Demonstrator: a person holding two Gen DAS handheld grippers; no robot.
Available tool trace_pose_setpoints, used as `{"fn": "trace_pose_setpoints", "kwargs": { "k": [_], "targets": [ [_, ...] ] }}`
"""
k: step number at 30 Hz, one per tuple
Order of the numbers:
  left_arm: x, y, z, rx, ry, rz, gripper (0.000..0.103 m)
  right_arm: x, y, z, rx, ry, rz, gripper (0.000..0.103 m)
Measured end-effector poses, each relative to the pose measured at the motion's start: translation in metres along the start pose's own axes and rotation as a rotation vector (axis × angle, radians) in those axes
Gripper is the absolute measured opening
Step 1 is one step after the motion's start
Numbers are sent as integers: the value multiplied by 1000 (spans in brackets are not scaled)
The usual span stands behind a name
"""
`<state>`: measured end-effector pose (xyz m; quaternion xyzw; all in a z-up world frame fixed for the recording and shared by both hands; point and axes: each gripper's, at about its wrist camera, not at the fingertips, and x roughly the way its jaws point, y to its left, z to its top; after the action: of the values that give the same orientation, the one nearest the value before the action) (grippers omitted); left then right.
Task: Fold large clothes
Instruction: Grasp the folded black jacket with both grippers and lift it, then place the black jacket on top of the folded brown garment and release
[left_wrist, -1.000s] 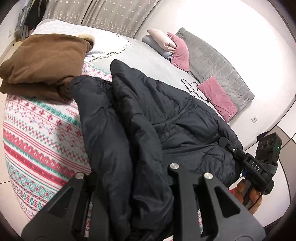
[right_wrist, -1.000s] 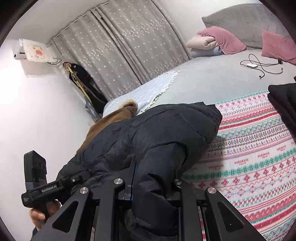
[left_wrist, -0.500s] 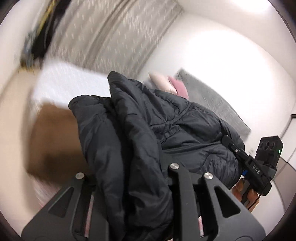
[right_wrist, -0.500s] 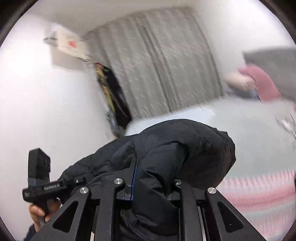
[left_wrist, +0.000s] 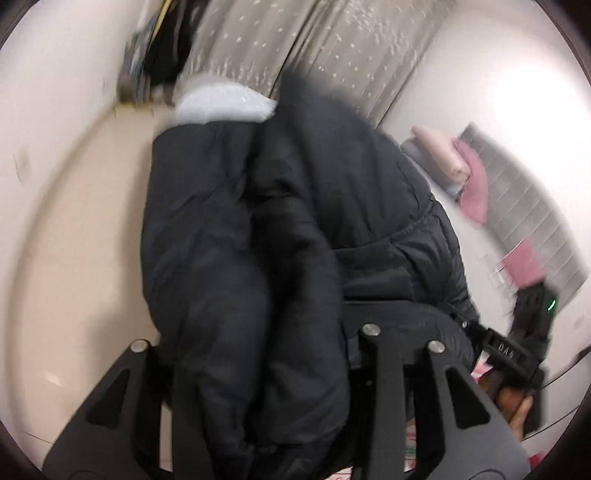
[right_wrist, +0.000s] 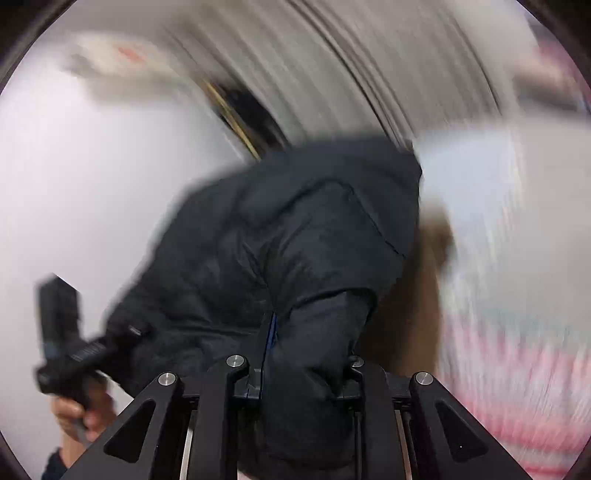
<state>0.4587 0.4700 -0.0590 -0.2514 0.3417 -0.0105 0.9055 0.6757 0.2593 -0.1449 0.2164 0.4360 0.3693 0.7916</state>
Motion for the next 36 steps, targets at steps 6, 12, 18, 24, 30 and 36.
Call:
{"fn": "trace_pose_setpoints", "kwargs": {
  "k": [6, 12, 18, 24, 30, 36],
  "targets": [
    [-11, -1, -3, -28, -46, -30, 45, -33, -11, 4, 28, -40, 22, 27],
    [-33, -3, -6, -7, -49, 30, 51, -51, -1, 5, 5, -31, 12, 26],
    [-63, 8, 1, 4, -96, 82, 51, -65, 8, -6, -35, -23, -31, 26],
    [-80, -3, -12, 15, -128, 141, 51, -74, 10, -14, -48, -9, -62, 27],
    [-91, -7, -36, -59, -87, 162, 51, -77, 24, -28, -27, 54, -110, 27],
    [-152, -30, -76, -45, -151, 262, 51, -139, 55, -61, -133, 25, -141, 27]
  ]
}}
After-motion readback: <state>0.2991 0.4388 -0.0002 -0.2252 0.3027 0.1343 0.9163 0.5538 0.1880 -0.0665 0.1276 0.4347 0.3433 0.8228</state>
